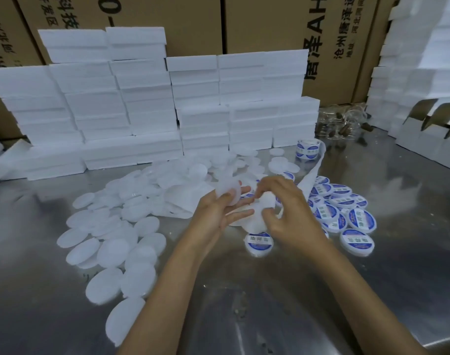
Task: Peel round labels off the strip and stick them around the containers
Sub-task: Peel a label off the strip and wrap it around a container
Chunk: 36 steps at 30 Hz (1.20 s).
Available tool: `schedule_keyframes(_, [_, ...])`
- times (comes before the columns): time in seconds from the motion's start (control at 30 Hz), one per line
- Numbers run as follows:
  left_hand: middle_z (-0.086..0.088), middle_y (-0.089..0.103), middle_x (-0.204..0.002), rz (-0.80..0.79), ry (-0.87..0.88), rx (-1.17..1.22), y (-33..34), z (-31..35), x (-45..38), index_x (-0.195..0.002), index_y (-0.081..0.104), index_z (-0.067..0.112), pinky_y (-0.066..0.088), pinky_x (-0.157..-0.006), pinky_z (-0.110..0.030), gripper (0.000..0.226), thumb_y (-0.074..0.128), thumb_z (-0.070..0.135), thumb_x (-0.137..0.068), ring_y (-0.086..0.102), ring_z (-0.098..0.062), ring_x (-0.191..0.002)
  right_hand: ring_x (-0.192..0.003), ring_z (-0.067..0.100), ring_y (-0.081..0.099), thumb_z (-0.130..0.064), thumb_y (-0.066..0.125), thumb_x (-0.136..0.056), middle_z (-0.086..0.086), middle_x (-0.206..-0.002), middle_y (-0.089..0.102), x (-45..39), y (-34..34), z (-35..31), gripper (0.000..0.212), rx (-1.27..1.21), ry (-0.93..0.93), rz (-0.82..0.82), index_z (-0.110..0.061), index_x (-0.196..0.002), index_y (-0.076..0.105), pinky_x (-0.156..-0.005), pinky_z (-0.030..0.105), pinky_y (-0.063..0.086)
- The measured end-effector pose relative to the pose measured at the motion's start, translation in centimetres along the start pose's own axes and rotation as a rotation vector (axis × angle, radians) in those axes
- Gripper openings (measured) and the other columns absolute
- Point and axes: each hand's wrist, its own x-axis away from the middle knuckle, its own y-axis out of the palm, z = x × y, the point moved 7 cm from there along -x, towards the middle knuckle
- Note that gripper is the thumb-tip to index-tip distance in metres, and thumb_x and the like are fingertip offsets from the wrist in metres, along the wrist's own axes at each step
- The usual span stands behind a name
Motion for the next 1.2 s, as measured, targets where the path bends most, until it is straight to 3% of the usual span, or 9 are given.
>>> schedule_keyframes(0.13, [-0.018,0.072,-0.115,-0.037,0.001,0.032,0.9,0.2,0.4,-0.133,0.049,0.024,0.061,-0.073,-0.036,0.036,0.042,0.001,-0.105,0.073,-0.037,-0.097,-0.124,0.01,0.043,0.005,0.061,-0.073,-0.014,-0.122,0.058,2.6,-2.6,6.0,0.047,0.084,0.233,-0.024,-0.027,-0.106,0.069,-0.107,0.048,0.035])
schedule_keyframes(0.23, [-0.017,0.071,-0.103,-0.041,0.049,-0.09,1.5,0.5,0.7,-0.125,0.055,0.022,0.06,-0.068,-0.039,0.036,0.043,-0.003,-0.103,0.072,-0.034,-0.084,-0.139,0.016,0.035,-0.018,0.068,-0.085,-0.015,-0.137,0.054,3.4,-1.4,8.0,0.028,0.278,0.269,-0.186,-0.033,-0.108,0.071,-0.117,0.048,0.02])
schedule_keyframes(0.43, [0.009,0.067,-0.098,0.045,0.234,-0.542,3.3,0.8,1.6,-0.115,0.051,0.042,0.052,-0.073,-0.014,0.045,0.065,0.006,-0.092,0.065,-0.007,-0.091,-0.116,0.001,0.044,-0.028,0.065,-0.093,-0.018,-0.1,0.061,2.5,-0.6,8.0,0.012,0.083,0.373,-0.095,-0.029,-0.104,0.07,-0.12,0.042,0.006])
schedule_keyframes(0.5, [0.009,0.066,-0.102,0.048,0.249,-0.593,3.5,0.7,1.3,-0.117,0.048,0.042,0.047,-0.073,-0.008,0.046,0.065,0.007,-0.092,0.062,-0.001,-0.091,-0.107,-0.006,0.04,-0.028,0.064,-0.094,-0.019,-0.098,0.062,2.7,-0.4,7.8,0.006,-0.017,0.392,-0.094,-0.032,-0.098,0.066,-0.121,0.044,0.01])
schedule_keyframes(0.7, [-0.001,0.066,-0.106,0.056,0.212,-0.543,3.3,0.8,-0.8,-0.122,0.047,0.032,0.045,-0.067,-0.005,0.035,0.065,0.016,-0.096,0.063,0.002,-0.081,-0.11,0.018,0.061,-0.015,0.063,-0.094,-0.005,-0.105,0.072,2.5,-0.6,6.5,0.011,-0.31,0.38,-0.118,-0.014,-0.1,0.072,-0.104,0.048,0.042])
schedule_keyframes(0.9, [-0.002,0.073,-0.103,0.15,0.098,-0.321,2.6,-0.7,-1.4,-0.115,0.054,0.035,0.05,-0.065,-0.01,0.049,0.08,0.011,-0.082,0.068,0.002,-0.082,-0.111,0.011,0.055,-0.024,0.066,-0.093,-0.021,-0.101,0.067,2.6,-0.1,6.3,0.015,-0.211,0.378,-0.083,-0.028,-0.106,0.069,-0.11,0.05,0.036])
schedule_keyframes(1.03, [-0.002,0.072,-0.103,0.198,0.086,-0.305,2.2,-0.8,-1.4,-0.112,0.054,0.034,0.052,-0.066,-0.011,0.051,0.083,0.009,-0.079,0.069,-0.004,-0.087,-0.111,0.005,0.044,-0.023,0.066,-0.091,-0.034,-0.098,0.051,3.0,0.0,4.7,0.046,-0.046,0.257,0.013,-0.045,-0.127,0.047,-0.101,0.035,0.043])
schedule_keyframes(1.1, [-0.002,0.073,-0.102,0.216,0.073,-0.315,2.0,-0.8,-1.4,-0.117,0.054,0.029,0.054,-0.068,-0.014,0.053,0.084,0.009,-0.078,0.069,-0.004,-0.084,-0.101,-0.001,0.043,-0.022,0.065,-0.091,-0.033,-0.103,0.052,3.0,-0.1,3.7,0.054,-0.01,0.169,0.044,-0.051,-0.131,0.043,-0.091,0.023,0.043])
schedule_keyframes(1.2, [-0.003,0.072,-0.1,0.217,0.049,-0.322,1.9,-1.0,-1.4,-0.121,0.052,0.026,0.052,-0.064,-0.014,0.056,0.084,0.009,-0.077,0.069,0.0,-0.079,-0.104,0.009,0.055,-0.013,0.064,-0.091,-0.015,-0.114,0.059,2.9,-0.1,2.6,0.04,0.044,0.028,0.084,-0.034,-0.125,0.058,-0.09,0.033,0.046])
